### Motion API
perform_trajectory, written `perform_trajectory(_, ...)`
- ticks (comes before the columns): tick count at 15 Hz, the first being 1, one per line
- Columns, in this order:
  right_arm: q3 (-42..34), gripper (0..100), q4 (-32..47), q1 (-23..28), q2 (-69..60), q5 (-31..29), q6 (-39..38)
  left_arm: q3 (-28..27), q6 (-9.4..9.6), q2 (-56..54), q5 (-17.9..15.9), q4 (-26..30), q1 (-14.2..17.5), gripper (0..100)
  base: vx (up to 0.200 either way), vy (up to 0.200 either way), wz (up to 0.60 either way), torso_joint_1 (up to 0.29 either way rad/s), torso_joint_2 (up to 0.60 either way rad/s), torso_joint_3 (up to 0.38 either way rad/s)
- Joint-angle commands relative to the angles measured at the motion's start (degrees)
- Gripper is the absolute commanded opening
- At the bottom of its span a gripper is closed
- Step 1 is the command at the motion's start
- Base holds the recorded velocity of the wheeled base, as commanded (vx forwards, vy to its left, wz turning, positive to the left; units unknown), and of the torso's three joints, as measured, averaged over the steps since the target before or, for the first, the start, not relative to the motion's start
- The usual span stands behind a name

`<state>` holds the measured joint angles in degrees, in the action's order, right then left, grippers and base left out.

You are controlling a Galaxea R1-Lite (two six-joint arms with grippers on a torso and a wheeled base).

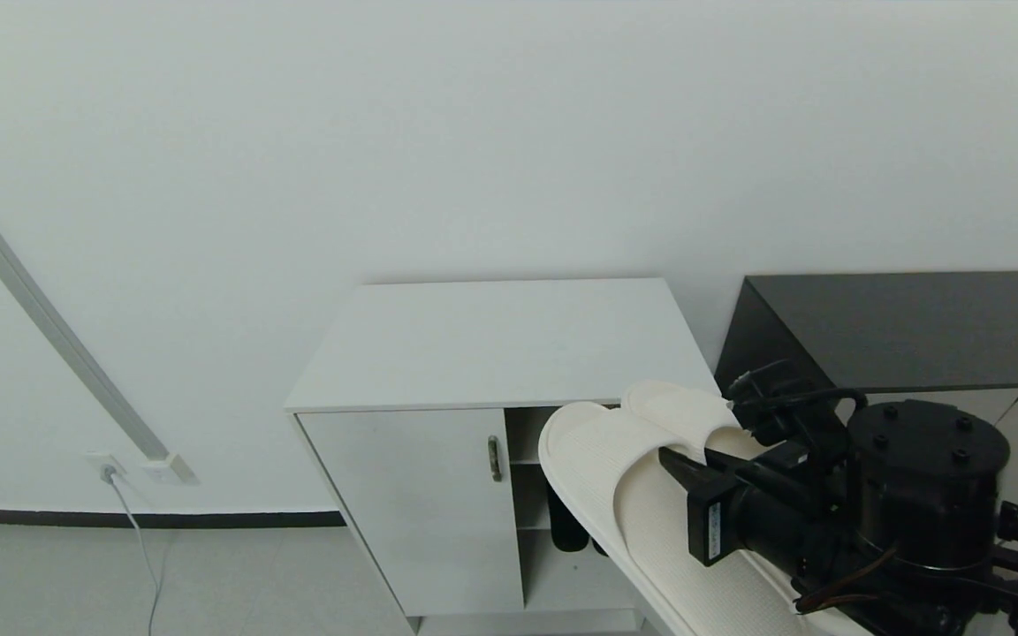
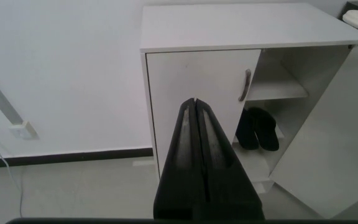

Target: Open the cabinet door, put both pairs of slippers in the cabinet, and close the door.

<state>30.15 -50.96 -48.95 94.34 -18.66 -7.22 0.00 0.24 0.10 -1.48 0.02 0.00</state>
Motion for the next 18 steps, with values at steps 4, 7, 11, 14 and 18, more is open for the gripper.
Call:
perform_trajectory(4, -0.4, 0, 0.0, 0.0, 0.1, 0.0, 0.0, 0.0, 0.02, 0.0, 0.0, 0.0, 0.0, 0, 0.0, 0.0, 0.0, -0.069, 0.15, 0.078)
perform_trajectory(7, -0.9, 0, 0.0, 0.0, 0.1, 0.0, 0.2, 0.0, 0.11, 0.0, 0.0, 0.0, 0.0, 0, 0.0, 0.0, 0.0, -0.144, 0.34, 0.185)
perform_trajectory(11, -0.9, 0, 0.0, -0.1, 0.2, 0.1, 0.1, 0.0, 0.11, 0.0, 0.0, 0.1, 0.0, 0, 0.0, 0.0, 0.0, -0.156, 0.36, 0.201)
perform_trajectory(14, -1.0, 0, 0.0, -0.4, 0.4, 0.1, 0.1, 0.0, 0.11, 0.0, 0.0, 0.1, 0.0, 0, 0.0, 0.0, 0.0, -0.165, 0.38, 0.212)
perform_trajectory(18, -1.5, 0, -0.3, -0.5, 0.3, 0.1, 0.2, 0.0, 0.2, 0.0, 0.0, 0.1, 0.0, 0, 0.0, 0.0, 0.0, -0.192, 0.45, 0.259)
